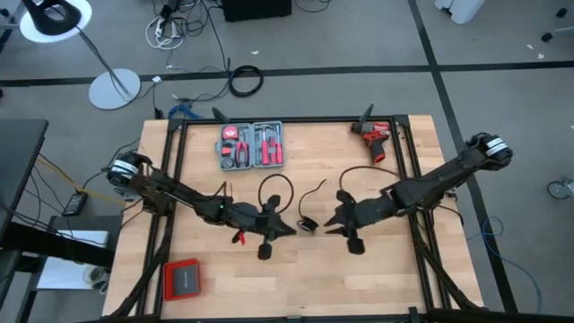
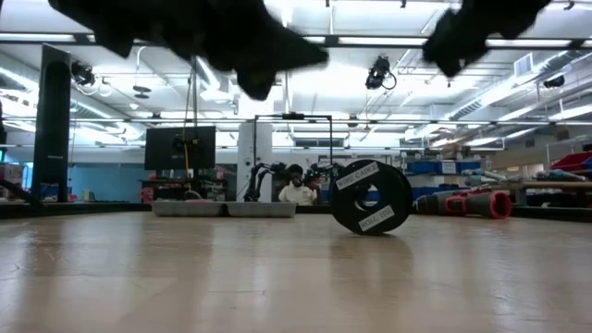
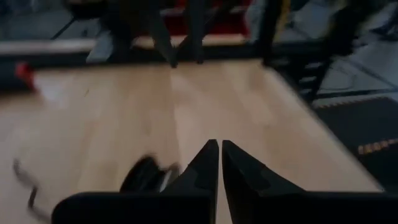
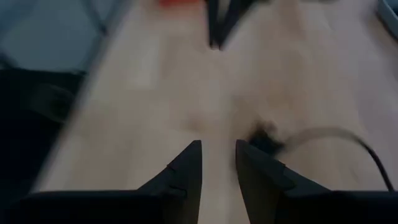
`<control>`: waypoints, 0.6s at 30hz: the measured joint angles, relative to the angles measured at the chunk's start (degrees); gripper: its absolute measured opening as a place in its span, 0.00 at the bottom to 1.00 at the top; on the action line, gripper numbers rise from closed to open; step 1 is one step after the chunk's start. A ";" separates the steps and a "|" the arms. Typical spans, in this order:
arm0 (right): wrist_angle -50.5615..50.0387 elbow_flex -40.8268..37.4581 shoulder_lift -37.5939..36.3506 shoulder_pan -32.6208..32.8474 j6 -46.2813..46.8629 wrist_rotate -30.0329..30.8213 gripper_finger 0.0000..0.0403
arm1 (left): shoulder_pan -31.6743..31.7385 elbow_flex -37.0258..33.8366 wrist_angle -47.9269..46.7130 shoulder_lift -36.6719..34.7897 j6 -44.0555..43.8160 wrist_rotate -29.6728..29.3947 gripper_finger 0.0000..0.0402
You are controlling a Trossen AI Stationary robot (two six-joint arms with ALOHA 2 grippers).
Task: Coil cords
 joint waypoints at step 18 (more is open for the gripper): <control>-1.55 -4.48 -13.87 -0.48 -3.43 12.41 0.24 | 0.41 -16.49 27.17 -5.97 -8.22 0.32 0.06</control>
